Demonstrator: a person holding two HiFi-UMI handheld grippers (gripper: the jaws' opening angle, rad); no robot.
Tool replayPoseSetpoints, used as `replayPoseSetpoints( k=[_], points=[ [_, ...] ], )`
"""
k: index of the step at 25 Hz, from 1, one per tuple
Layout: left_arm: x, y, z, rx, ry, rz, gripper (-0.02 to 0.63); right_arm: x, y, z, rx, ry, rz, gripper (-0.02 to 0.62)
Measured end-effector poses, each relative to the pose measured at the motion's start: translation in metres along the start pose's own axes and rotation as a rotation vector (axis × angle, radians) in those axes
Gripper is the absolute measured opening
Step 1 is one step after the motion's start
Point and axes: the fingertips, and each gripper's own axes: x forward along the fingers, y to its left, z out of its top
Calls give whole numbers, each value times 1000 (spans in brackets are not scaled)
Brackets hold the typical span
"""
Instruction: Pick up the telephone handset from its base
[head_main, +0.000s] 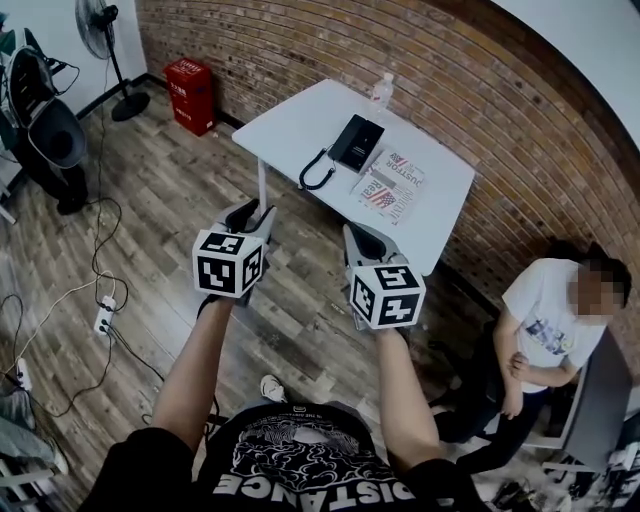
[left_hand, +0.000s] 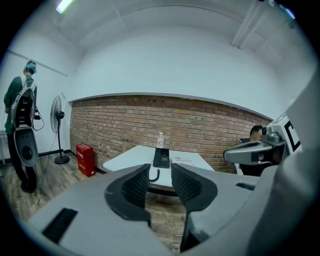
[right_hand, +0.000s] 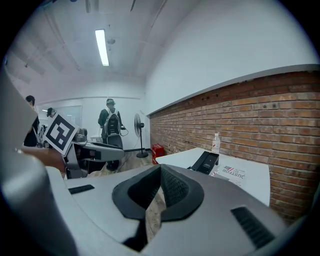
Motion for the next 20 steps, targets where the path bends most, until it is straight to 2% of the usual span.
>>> replayPoseSetpoints(
  k=[9,20],
  points=[
    [25,14,1,-3,9,-57,160,22,-7,3,15,3,-53,0],
    [88,5,10,51,40,-133,169,54,-51,7,59,-33,-104,0]
  ],
)
